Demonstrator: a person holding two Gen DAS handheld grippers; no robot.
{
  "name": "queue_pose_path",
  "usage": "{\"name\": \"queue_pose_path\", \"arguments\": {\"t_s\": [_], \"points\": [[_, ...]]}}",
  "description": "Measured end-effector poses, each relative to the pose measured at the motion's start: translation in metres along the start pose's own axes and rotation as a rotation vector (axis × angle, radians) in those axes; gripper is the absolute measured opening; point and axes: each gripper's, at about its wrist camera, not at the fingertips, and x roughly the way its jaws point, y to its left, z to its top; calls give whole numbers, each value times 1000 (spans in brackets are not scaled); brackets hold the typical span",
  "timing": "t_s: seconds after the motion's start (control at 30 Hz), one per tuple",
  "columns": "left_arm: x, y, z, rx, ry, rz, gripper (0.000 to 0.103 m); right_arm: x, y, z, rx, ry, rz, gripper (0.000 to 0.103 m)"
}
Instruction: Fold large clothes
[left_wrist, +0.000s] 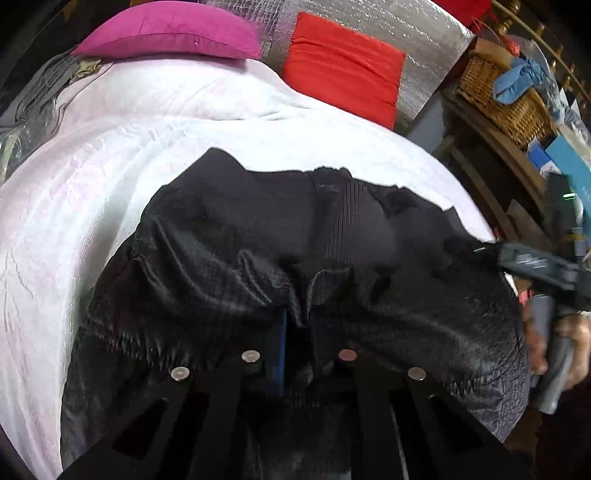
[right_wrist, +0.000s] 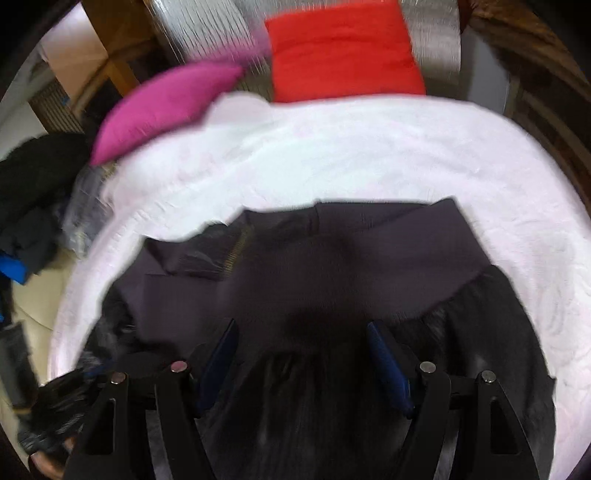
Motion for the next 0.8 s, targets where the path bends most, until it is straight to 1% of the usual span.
{"name": "queue_pose_path", "arguments": {"t_s": [0.07, 0.13, 0.17, 0.2, 0.27, 0.33, 0.43, 0.47, 0.5, 0.57, 0.6, 0.63, 0.67, 0.7, 0.73, 0.77, 0.8], "points": [[2, 5, 9, -2, -10, -3, 9, 22, 2, 5, -20, 42, -25, 75], [2, 7, 15, -20, -16, -10, 7, 33, 8, 7, -56, 44, -67, 70], [3, 8, 18, -29, -23, -13, 5, 35, 12, 8, -81, 36, -80, 57], [3, 8, 21, -34, -32, -14, 4, 35, 20, 8, -137, 27, -97, 30], [2, 8, 28, -44, -67, -23, 2, 29, 29, 10, -183, -1, -129, 13], [-2, 8, 34, -51, -98, -26, 1, 22, 32, 15, -188, -32, -153, 10], [-5, 10, 41, -64, -133, -13, 1, 14, 29, 22, -161, -65, -140, 9], [-8, 12, 43, -70, -146, -9, 1, 8, 27, 25, -147, -96, -136, 9], [-10, 13, 45, -71, -157, 5, 1, 1, 25, 28, -127, -131, -130, 9], [-10, 14, 48, -56, -159, 28, 1, -5, 21, 36, -90, -174, -120, 9], [-11, 17, 49, -57, -153, 61, 1, -7, 18, 39, -69, -194, -112, 9], [-9, 20, 50, -68, -148, 79, 1, -6, 18, 41, -61, -204, -111, 8], [-7, 27, 52, -88, -137, 96, 4, -5, 17, 43, -46, -217, -116, 8], [-5, 33, 53, -107, -125, 109, 15, -2, 13, 44, -25, -222, -119, 8], [-1, 42, 54, -136, -103, 136, 27, 1, 11, 45, -13, -219, -121, 8], [4, 51, 55, -167, -79, 156, 54, 11, 7, 46, 7, -208, -133, 7], [8, 62, 53, -212, -64, 161, 60, 21, 4, 46, 11, -207, -170, 6]]}}
